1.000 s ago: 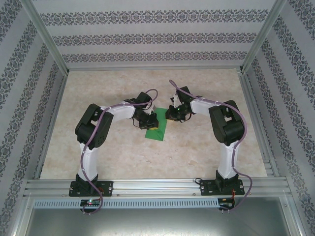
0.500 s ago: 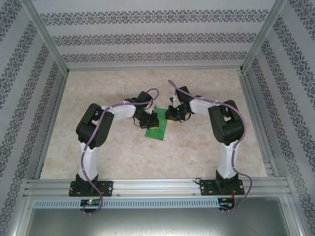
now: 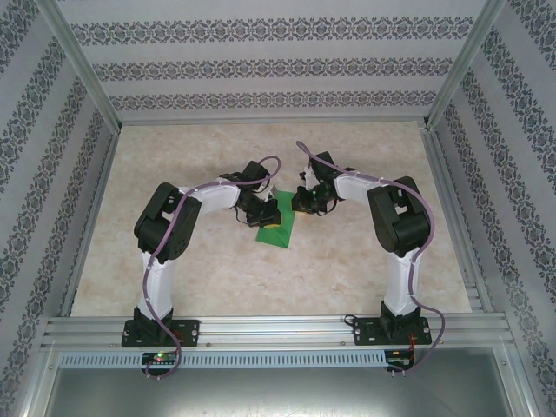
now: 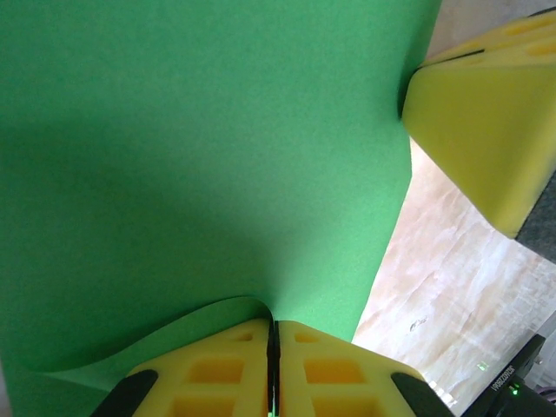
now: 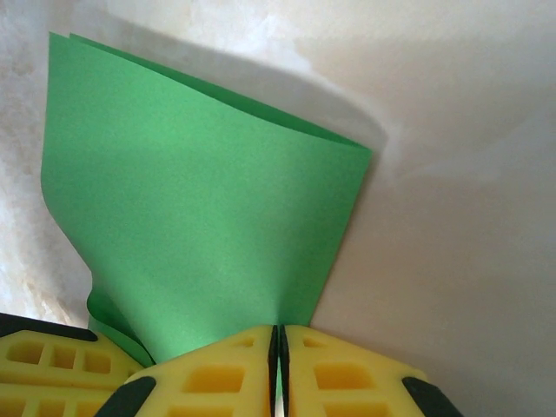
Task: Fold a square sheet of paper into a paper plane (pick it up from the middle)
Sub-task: Fold the triangle a second time at the center of the table.
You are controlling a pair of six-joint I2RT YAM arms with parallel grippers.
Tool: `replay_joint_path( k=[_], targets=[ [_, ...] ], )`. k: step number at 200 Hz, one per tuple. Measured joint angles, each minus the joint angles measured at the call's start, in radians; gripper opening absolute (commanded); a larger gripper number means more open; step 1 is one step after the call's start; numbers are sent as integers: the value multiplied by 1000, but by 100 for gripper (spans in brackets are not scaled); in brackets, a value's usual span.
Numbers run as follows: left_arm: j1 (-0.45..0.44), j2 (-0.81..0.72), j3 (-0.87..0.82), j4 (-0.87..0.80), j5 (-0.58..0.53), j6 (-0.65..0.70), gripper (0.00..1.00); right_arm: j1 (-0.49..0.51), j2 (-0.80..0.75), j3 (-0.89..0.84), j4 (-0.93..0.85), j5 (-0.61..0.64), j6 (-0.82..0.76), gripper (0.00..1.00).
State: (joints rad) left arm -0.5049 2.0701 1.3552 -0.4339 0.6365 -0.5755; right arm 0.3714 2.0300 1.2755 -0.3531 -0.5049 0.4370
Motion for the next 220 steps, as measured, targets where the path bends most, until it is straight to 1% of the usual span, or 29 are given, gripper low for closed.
replay_joint_path(
  k=[157,220],
  targets=[
    [-12,-18,18,-31,0,19,12,6,5,22,-36,31,-23,12],
    [-13,-9,43,-31,19,19,12,6,6,23,-37,30,-25,12]
  ],
)
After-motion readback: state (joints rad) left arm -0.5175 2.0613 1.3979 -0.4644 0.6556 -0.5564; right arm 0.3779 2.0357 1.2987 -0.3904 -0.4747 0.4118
